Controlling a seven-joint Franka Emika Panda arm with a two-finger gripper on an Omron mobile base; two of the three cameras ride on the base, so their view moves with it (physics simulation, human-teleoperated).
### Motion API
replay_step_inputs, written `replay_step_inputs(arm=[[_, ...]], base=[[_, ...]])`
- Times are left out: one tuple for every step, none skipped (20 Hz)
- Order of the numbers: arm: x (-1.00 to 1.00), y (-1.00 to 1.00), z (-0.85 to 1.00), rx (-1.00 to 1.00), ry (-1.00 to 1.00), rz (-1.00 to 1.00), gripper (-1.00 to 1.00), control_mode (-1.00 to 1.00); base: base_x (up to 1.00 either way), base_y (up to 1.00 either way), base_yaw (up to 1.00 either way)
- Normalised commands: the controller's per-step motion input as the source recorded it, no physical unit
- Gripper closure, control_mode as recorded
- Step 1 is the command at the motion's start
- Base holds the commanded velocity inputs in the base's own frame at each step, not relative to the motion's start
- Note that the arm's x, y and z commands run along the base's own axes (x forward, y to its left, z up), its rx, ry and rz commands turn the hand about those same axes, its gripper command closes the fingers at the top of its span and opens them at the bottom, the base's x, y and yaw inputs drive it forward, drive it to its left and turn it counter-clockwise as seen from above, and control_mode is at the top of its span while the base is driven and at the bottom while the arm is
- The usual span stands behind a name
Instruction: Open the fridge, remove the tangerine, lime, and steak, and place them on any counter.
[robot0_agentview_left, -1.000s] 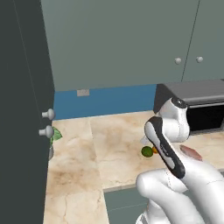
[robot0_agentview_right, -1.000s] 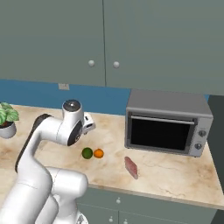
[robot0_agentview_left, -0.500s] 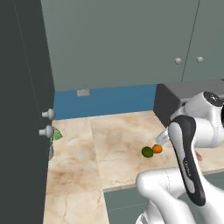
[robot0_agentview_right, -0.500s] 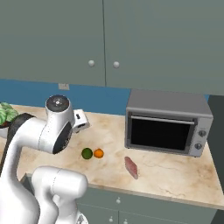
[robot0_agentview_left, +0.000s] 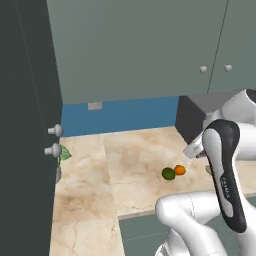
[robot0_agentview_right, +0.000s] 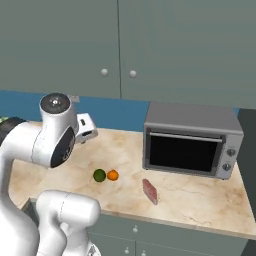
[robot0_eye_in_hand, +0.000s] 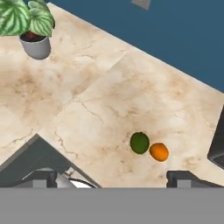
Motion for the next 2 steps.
replay_step_inputs(arm=[[0.00,0.00,0.00,0.00,0.00,0.00,-1.00,-1.00],[0.00,0.00,0.00,0.00,0.00,0.00,-1.00,-1.00]], base=[[0.00,0.00,0.00],[0.00,0.00,0.00]])
